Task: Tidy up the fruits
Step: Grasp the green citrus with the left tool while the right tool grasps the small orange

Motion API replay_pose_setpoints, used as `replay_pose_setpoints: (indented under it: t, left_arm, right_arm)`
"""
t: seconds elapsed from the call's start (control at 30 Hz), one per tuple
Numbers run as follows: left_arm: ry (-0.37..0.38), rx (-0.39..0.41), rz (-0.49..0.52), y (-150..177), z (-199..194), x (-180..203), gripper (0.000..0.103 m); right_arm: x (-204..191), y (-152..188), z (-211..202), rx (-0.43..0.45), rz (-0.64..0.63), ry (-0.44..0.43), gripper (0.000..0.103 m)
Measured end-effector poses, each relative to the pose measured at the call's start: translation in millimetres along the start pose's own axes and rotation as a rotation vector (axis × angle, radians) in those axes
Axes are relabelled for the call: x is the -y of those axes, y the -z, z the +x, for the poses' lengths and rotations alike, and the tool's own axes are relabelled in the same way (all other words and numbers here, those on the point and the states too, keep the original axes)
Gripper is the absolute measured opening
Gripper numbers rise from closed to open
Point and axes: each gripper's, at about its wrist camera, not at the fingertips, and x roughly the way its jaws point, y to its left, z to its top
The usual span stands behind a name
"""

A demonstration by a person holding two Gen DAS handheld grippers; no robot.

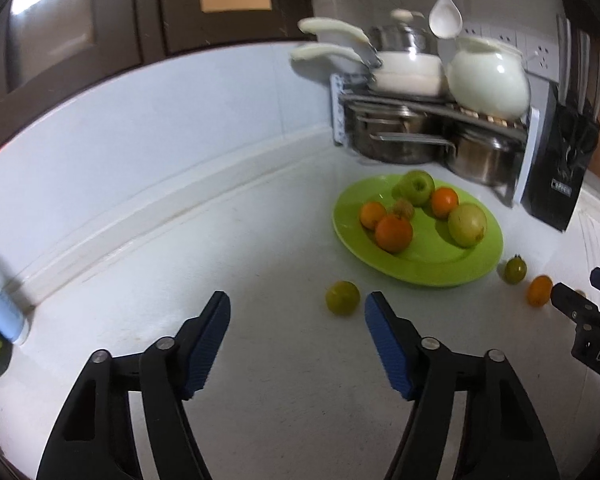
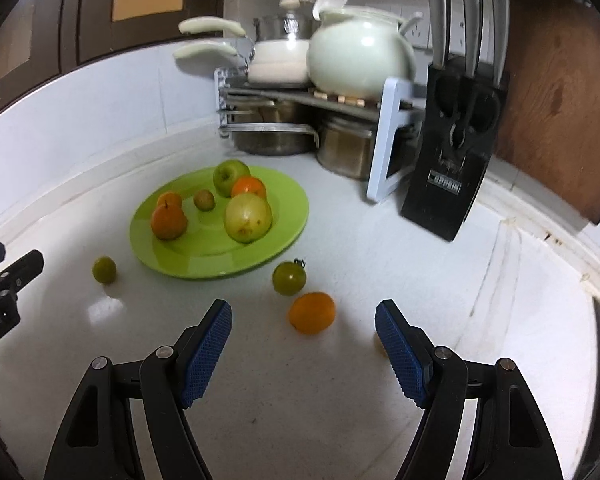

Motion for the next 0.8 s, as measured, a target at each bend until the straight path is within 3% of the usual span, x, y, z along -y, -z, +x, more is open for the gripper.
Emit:
replay_pose_setpoints:
  t: [0.23, 0.8]
  left_arm:
    - [0.043, -0.065, 0.031, 1.4, 31.7, 11.7, 0.056]
    - [0.08, -0.123, 0.056, -3.9, 73.4, 26.6, 0.043]
  right_arm:
    - [3.2, -0.7, 22.9, -0.054, 0.005, -0.008, 0.069]
    - [5.4, -4.9, 55.5, -0.117, -0.005, -0.009, 0.056]
